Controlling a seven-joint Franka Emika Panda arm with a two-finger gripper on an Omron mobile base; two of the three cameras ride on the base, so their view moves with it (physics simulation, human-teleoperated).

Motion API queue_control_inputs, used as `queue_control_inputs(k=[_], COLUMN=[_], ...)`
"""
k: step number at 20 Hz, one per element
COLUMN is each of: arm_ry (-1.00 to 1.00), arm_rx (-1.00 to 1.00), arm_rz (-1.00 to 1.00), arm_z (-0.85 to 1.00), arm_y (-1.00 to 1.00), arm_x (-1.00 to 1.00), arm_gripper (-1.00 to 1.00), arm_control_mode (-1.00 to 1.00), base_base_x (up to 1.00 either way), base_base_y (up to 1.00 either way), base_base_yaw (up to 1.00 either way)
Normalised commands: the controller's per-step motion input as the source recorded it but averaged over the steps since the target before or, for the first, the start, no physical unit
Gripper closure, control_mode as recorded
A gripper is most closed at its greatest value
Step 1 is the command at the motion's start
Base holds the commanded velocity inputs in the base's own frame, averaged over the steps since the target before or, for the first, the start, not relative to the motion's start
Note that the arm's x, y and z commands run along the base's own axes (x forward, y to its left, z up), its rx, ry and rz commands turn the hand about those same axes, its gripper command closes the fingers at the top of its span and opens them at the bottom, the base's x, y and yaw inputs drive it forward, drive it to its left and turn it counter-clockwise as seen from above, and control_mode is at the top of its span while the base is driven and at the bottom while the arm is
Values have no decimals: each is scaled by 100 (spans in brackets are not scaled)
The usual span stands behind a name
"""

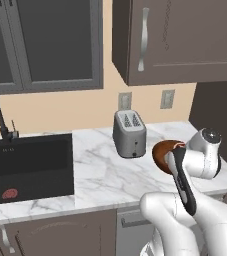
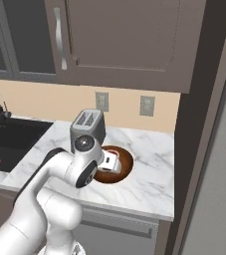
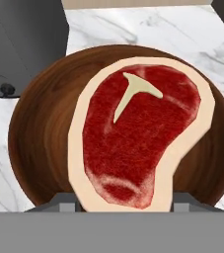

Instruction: Take the steak, potato, and peach from the freezer and place them in the bowl on the counter.

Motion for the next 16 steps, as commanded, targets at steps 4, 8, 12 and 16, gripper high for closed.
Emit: queue_control_inputs(k=[4,8,12,16], arm_ry=[0,3,4,3], arm_rx=[0,0,0,0], arm_rz=[0,0,0,0], arm_z=[-4,-13,-16,-15], arm_y=[0,0,0,0], arm_x=[18,19,19,20], arm_gripper=[100,100,100,100], arm_control_mode=[-100,-100,-100,-100], base_base_x=[0,0,0,0], base_base_y=[0,0,0,0], base_base_yaw=[0,0,0,0])
